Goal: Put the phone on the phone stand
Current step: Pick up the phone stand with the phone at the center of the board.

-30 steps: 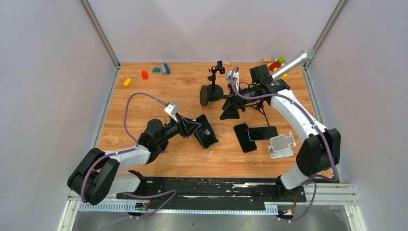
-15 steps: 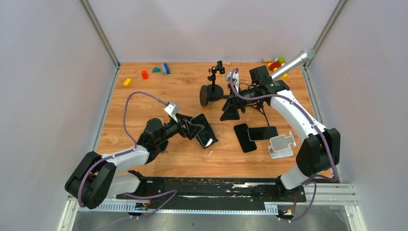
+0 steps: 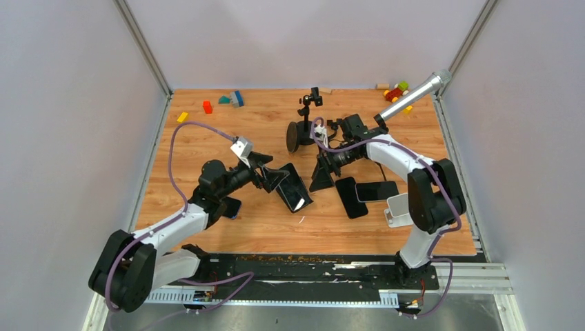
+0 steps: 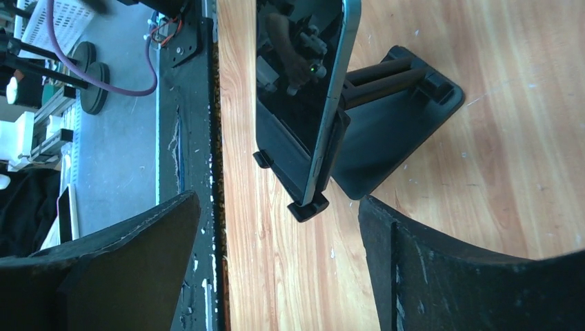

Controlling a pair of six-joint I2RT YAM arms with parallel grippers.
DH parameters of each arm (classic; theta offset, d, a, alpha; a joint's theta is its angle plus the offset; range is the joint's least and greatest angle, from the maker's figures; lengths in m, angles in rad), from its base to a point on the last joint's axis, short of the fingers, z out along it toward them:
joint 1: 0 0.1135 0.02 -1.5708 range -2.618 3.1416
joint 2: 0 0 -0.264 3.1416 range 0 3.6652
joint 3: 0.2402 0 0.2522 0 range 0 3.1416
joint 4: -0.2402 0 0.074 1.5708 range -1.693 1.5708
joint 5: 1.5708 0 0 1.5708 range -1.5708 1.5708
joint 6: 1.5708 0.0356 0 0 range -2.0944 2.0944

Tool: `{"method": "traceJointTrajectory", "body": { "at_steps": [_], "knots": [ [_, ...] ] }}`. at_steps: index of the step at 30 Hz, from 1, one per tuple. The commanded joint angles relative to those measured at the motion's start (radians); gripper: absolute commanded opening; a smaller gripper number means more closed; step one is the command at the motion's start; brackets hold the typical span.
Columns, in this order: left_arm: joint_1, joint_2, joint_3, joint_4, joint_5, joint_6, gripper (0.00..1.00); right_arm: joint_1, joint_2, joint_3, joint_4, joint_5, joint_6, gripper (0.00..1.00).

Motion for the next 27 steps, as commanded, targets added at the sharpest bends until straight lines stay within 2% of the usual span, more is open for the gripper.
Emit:
{"method": "traceJointTrajectory", "body": {
  "at_steps": [1, 13, 19, 23, 27],
  "knots": [
    [0.024, -0.044, 0.089, -0.100, 0.081, 0.088, 1.00, 0.039, 0.058, -0.004, 0.078, -0.068, -0.057, 0.86],
    [0.093, -0.094, 0.166, -0.256, 0.141, 0.173, 1.00, 0.070, 0.181, 0.019, 0.077, -0.149, -0.118, 0.85],
    [0.122, -0.112, 0.171, -0.292, 0.192, 0.192, 1.00, 0.077, 0.222, 0.048, 0.064, -0.198, -0.154, 0.81],
    [0.141, -0.122, 0.171, -0.306, 0.212, 0.200, 1.00, 0.077, 0.261, 0.080, 0.036, -0.245, -0.189, 0.75],
    [0.155, -0.126, 0.165, -0.310, 0.217, 0.205, 1.00, 0.077, 0.292, 0.103, 0.007, -0.275, -0.220, 0.65]
  ]
}}
